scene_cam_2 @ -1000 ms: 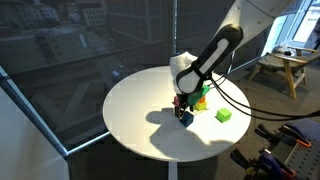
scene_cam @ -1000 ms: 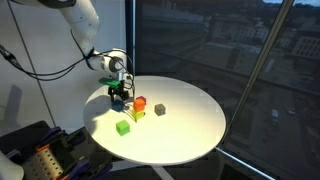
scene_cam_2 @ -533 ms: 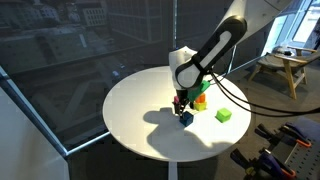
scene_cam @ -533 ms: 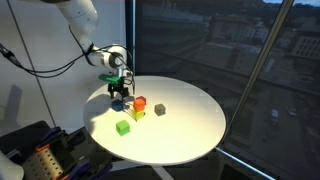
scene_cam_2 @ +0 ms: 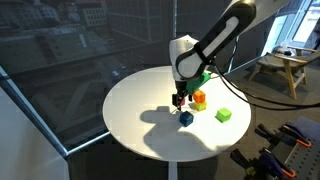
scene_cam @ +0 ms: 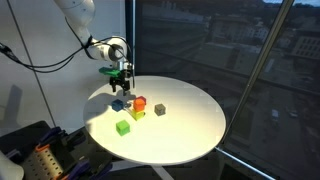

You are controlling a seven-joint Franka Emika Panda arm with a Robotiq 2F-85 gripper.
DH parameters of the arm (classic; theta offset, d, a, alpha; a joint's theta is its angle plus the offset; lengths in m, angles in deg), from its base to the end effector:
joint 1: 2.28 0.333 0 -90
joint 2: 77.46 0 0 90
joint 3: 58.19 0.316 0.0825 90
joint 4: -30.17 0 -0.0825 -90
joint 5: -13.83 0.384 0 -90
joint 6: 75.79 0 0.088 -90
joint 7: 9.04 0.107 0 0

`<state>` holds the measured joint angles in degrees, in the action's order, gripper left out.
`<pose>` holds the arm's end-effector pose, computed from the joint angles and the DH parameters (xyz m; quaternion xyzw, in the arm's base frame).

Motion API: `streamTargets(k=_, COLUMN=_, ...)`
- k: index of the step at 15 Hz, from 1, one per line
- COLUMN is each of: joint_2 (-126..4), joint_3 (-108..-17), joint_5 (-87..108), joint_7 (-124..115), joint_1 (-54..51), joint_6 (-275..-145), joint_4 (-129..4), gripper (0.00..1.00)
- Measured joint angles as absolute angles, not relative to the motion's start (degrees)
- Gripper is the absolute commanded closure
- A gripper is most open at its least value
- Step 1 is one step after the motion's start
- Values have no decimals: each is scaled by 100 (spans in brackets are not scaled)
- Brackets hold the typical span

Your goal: Place the blue block on the table

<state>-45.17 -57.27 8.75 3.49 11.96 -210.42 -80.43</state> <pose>0.5870 0.1575 0.1811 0.9956 0.0553 -0.0638 0.0413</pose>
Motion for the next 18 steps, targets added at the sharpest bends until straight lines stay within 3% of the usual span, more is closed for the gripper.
streamTargets(k=18, joint_2=-5846, joint_3=-5770, joint_5=882, joint_7=797, joint_1=894, joint_6=-20201, joint_4=-8620, gripper=0)
